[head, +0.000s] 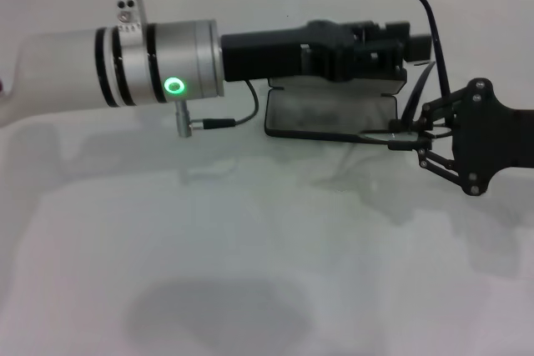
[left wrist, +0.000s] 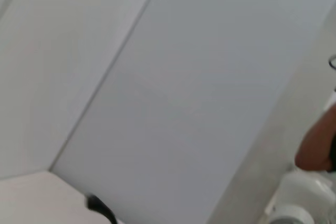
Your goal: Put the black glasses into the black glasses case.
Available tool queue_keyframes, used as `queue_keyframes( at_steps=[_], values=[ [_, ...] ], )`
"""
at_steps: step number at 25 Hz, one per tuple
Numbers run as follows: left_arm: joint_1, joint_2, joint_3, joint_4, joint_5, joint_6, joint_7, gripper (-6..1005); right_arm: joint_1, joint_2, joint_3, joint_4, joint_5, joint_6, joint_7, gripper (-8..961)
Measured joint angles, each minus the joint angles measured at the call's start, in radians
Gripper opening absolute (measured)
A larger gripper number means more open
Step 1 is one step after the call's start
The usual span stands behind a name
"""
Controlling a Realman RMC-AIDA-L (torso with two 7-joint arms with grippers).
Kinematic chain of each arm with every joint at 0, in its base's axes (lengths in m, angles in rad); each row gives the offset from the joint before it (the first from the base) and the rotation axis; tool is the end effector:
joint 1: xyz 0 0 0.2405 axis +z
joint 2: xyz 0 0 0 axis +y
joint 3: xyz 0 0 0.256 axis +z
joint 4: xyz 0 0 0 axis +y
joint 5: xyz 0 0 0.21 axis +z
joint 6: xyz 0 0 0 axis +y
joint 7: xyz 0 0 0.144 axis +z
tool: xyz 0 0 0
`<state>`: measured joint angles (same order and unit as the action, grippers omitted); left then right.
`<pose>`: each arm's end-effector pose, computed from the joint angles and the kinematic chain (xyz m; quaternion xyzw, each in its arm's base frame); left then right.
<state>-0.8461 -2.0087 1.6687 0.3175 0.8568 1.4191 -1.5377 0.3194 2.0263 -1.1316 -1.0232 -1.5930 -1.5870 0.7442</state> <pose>-0.1219 0.3633 -0.0603 0.8854 0.2637 0.3778 0.0605 0.2204 0.3048 0.0292 -0.9262 -0.2359 0.2200 0.1954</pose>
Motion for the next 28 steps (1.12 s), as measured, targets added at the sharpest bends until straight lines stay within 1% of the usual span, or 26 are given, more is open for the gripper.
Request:
queue_keyframes(
  at_steps=[2, 5, 7, 10, 13, 19, 21, 25, 28],
  values=[
    [0.003, 0.003, -0.018, 0.000, 0.001, 0.008, -0.001, 547, -0.006, 0.000, 0.000, 0.000, 0.004, 0.002, -0.013, 118],
    [-0.002, 0.004, -0.016, 0.000, 0.020, 0.032, -0.005, 547, -0.007, 0.000, 0.000, 0.002, 0.011, 0.002, -0.020, 118],
    [-0.010, 0.000, -0.013, 0.001, 0.053, 0.041, -0.013, 547, -0.007, 0.000, 0.000, 0.002, 0.012, 0.002, -0.024, 118],
    [-0.021, -0.013, -0.015, 0.001, 0.110, 0.044, -0.025, 547, -0.006, 0.000, 0.000, 0.003, 0.014, 0.003, -0.029, 118],
    [-0.032, -0.022, -0.019, 0.001, 0.141, 0.043, -0.028, 547, -0.006, 0.000, 0.000, 0.003, 0.015, 0.003, -0.030, 117],
    [-0.033, -0.025, -0.022, 0.002, 0.147, 0.040, -0.022, 546, -0.008, 0.000, -0.002, 0.003, 0.015, 0.001, -0.030, 118],
    [-0.028, -0.025, -0.039, 0.002, 0.145, 0.040, -0.019, 546, -0.013, 0.000, -0.002, 0.003, 0.015, -0.006, -0.030, 118],
    [0.006, -0.018, -0.110, 0.002, 0.147, 0.039, -0.015, 546, -0.027, -0.003, 0.013, 0.001, 0.015, -0.058, -0.031, 117],
    [0.029, -0.010, -0.127, -0.001, 0.153, 0.003, -0.002, 546, -0.045, -0.005, 0.053, 0.001, 0.029, -0.191, -0.067, 117]
  ],
)
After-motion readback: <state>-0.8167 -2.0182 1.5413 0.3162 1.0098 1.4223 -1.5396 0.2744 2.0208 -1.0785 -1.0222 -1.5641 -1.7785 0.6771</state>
